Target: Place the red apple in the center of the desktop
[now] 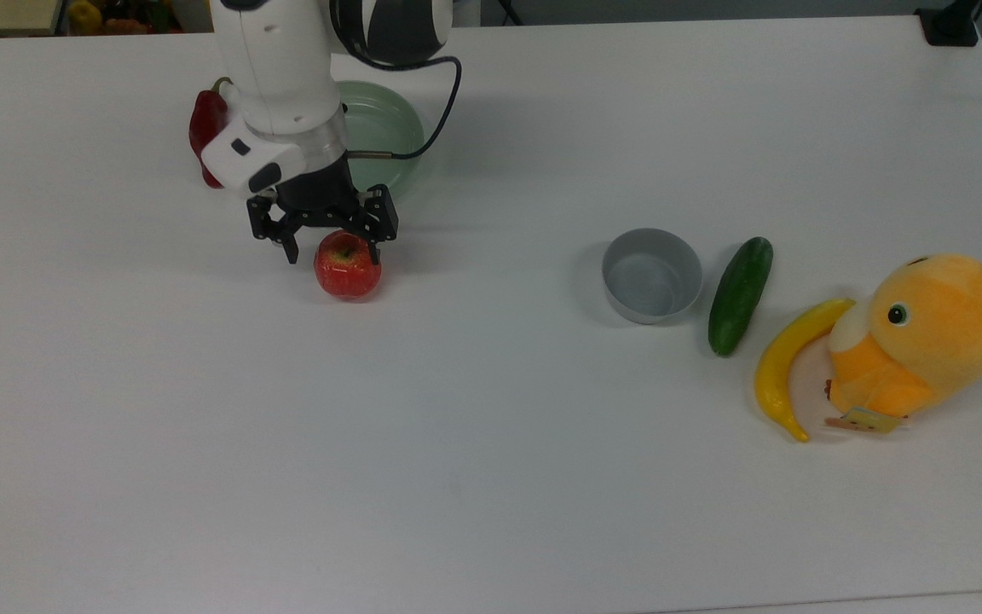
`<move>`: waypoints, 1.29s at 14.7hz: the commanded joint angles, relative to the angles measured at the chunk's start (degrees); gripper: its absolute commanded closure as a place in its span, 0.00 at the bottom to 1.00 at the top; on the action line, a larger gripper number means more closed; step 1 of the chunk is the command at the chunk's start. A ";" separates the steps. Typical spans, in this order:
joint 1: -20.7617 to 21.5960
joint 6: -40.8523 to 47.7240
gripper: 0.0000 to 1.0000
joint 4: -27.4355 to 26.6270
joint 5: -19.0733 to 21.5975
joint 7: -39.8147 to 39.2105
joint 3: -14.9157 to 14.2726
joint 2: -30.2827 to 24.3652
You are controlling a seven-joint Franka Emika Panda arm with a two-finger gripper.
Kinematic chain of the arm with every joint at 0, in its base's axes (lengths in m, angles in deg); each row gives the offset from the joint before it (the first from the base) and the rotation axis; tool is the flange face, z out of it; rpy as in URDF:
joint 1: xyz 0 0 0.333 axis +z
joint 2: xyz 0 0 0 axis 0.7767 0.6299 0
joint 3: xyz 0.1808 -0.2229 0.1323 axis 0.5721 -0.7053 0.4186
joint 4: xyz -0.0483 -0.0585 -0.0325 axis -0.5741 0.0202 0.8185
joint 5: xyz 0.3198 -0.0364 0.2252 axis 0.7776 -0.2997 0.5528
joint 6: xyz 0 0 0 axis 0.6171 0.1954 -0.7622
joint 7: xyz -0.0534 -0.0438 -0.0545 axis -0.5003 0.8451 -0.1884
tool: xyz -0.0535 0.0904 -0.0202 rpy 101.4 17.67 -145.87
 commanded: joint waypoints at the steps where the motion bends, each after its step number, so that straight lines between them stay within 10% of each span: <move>1: 0.95 2.36 0.00 -0.12 1.11 5.83 -0.37 -5.81; 16: 1.22 50.16 0.00 19.23 0.23 22.11 -0.11 -18.03; 19: 4.37 48.10 0.00 18.88 -0.29 17.04 0.51 -18.04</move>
